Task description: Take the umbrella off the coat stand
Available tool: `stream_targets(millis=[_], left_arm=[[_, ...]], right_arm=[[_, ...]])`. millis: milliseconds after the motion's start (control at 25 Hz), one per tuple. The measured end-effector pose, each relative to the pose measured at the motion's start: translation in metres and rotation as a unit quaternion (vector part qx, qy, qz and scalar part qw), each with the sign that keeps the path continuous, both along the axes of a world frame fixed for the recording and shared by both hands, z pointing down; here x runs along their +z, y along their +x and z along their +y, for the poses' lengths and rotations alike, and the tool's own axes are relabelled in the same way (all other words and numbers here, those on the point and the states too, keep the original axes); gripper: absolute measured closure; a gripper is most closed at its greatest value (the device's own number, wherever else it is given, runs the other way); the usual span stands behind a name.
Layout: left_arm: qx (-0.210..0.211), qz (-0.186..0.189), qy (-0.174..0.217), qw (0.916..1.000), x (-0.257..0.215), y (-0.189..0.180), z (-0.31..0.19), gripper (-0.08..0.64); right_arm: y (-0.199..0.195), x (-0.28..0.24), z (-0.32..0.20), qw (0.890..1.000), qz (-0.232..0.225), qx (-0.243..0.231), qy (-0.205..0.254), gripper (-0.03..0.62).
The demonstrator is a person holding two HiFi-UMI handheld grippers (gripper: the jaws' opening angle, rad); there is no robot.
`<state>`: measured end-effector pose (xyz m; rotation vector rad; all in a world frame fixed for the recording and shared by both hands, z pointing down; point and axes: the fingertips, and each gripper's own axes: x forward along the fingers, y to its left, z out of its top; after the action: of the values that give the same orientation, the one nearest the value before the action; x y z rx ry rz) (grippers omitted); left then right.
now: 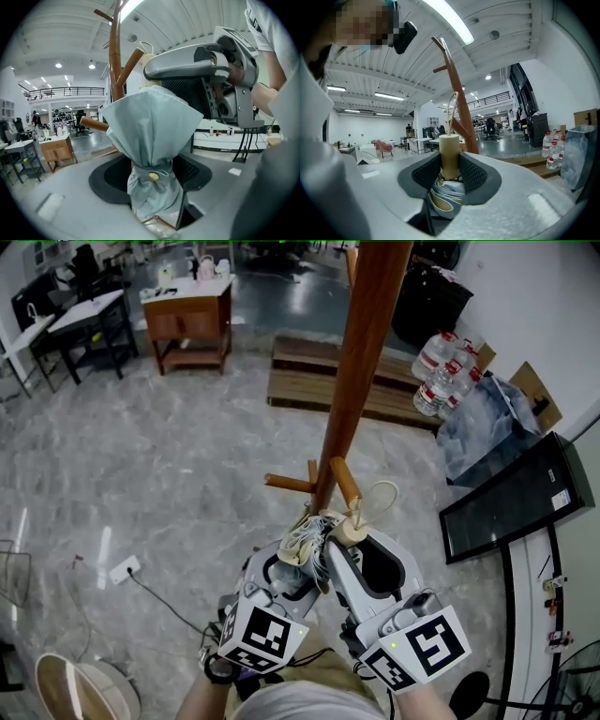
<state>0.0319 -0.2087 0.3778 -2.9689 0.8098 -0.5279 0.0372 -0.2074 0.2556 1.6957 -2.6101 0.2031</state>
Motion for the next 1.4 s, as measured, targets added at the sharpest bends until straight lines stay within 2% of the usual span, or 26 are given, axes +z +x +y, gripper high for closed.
stream_targets(millis=[280, 560, 960, 1400], left_arm=[[0.048, -0.005, 0.017, 0.9987, -0.009, 0.014, 0.018, 0.273], [0.108, -0.013, 0.028, 0.9937, -0.012, 0.041, 0.038, 0.276], [0.217, -0.015, 0.023, 0.9757, -0.009, 0.091, 0.079, 0.279], [0.293, -0.019, 0.016, 0.9559, 0.006, 0.122, 0.119, 0.279]], right_arm=[[0.014, -0.009, 0.022, 0.999, -0.005, 0.045, 0.016, 0.468], [0.042, -0.012, 0.045, 0.994, -0.004, 0.106, 0.025, 0.468], [0.089, -0.008, 0.086, 0.977, -0.003, 0.214, 0.023, 0.468], [0.119, 0.007, 0.125, 0.958, -0.003, 0.287, 0.010, 0.468]])
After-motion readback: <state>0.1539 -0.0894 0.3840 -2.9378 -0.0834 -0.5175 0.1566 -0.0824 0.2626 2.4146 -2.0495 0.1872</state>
